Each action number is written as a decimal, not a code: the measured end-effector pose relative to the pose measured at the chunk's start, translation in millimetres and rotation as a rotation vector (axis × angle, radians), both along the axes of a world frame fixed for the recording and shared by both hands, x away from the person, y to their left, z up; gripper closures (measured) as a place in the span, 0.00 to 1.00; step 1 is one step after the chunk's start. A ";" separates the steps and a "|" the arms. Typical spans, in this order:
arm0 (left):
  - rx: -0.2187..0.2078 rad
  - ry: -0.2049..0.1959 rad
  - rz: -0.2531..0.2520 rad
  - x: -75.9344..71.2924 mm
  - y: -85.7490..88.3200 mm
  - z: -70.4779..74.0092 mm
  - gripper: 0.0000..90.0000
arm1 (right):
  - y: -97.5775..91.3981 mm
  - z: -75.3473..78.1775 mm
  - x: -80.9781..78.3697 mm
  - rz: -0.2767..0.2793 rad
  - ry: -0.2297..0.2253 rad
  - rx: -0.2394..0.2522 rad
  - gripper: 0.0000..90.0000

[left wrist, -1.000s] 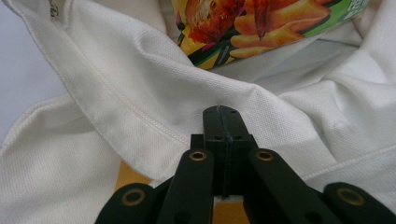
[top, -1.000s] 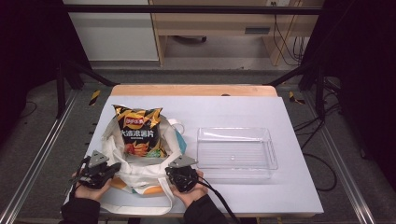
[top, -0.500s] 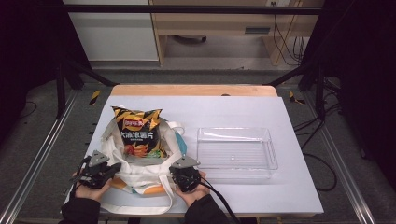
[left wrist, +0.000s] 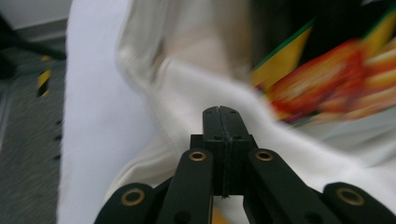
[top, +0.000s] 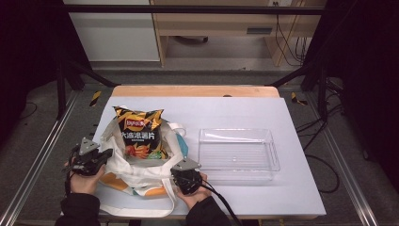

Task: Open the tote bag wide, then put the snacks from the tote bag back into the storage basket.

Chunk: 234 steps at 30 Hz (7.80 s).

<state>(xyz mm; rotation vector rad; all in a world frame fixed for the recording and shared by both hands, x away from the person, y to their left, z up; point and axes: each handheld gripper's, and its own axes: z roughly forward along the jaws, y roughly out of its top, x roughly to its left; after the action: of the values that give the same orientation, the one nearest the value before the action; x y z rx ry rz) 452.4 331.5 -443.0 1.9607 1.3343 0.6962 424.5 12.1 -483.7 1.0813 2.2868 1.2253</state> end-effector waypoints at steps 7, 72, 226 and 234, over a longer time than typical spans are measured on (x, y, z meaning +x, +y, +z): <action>0.041 0.043 0.005 0.7 1.7 -11.2 1.00 | -5.5 2.4 -2.2 -0.050 -0.036 0.007 1.00; -0.251 -0.271 -0.066 -34.9 1.7 72.1 0.37 | -19.8 92.4 10.4 -0.022 -0.223 0.193 0.36; -0.332 -0.429 -0.263 -58.0 -53.4 134.7 1.00 | -9.2 188.5 25.2 0.119 -0.263 0.280 0.99; -0.326 -0.442 -0.279 -58.3 -65.2 145.6 1.00 | -21.7 199.1 22.1 0.113 -0.273 0.289 0.99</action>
<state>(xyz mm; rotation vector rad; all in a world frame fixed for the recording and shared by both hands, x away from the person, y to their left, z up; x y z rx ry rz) 394.2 266.2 -297.4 1.5728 0.8277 0.6770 446.6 -9.6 -284.6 0.8195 2.0291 1.6752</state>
